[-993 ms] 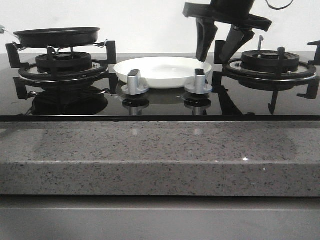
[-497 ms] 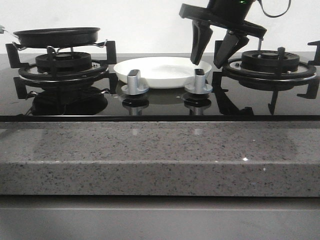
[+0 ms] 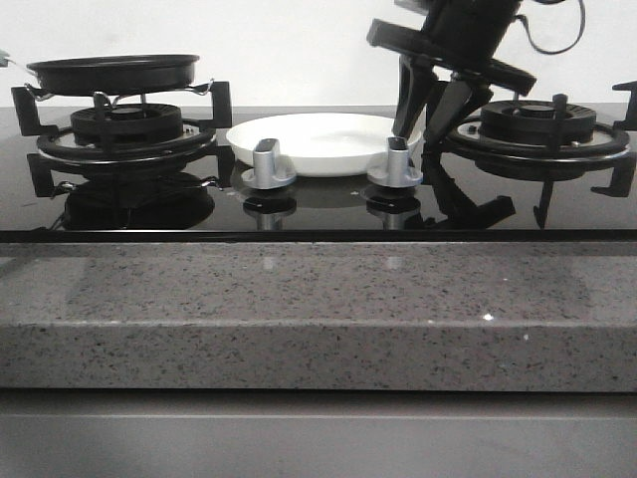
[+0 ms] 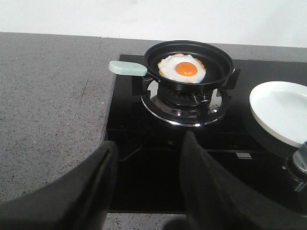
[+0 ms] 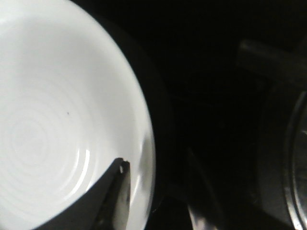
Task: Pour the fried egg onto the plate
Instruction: 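Lower the right gripper to the rim of the white plate and grasp it, then lift the white plate with the right gripper and carry it toward the frying pan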
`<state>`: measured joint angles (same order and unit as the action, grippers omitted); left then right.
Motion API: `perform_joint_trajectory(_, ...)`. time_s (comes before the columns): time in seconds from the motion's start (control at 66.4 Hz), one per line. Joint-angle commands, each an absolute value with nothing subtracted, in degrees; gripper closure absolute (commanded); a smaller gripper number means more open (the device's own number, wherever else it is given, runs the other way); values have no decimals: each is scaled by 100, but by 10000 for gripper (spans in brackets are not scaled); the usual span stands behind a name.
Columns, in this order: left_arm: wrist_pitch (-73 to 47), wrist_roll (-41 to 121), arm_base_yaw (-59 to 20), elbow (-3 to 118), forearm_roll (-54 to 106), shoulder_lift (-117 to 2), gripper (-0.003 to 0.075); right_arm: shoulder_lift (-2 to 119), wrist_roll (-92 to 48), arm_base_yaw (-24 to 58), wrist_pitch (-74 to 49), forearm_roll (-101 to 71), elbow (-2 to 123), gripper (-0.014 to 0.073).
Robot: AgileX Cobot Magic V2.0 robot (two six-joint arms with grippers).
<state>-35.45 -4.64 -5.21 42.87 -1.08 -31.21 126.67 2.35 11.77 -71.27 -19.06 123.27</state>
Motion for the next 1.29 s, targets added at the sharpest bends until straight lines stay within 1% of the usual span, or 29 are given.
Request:
perform_joint_trajectory(0.0, -3118, -484, -527, 4435, -81, -3187, 409, 12344, 111, 1163, -7696, -2190, 12510, 306)
perform_joint_trajectory(0.06, -3118, -484, -527, 4435, -81, -3187, 409, 12361, 111, 1163, -7696, -2234, 12510, 330)
perform_joint_trajectory(0.271, -3118, -484, -527, 4435, -81, -3187, 409, 12356, 111, 1163, -7701, -2373, 12510, 488)
perform_joint_trajectory(0.452, -3118, -484, -527, 4435, -81, -3187, 409, 12351, 111, 1163, -7701, -2373, 12510, 603)
perform_joint_trajectory(0.587, -3118, -484, -527, 4435, -81, -3187, 409, 12321, 111, 1163, -7695, -2367, 12516, 664)
perform_joint_trajectory(0.753, -3118, -484, -527, 4435, -81, -3187, 409, 12308, 111, 1137, -7690, -2367, 12548, 692)
perform_joint_trajectory(0.858, -3118, -484, -527, 4435, -81, -3187, 409, 12308, 111, 1096, -7690, -2373, 12751, 693)
perform_joint_trajectory(1.024, -3118, -484, -527, 4435, -81, -3187, 409, 12304, 174, 1064, -7690, -2379, 13254, 693)
perform_joint_trajectory(1.279, -3118, -484, -527, 4435, -81, -3187, 409, 12285, 969, 1062, -7695, -2734, 14243, 693)
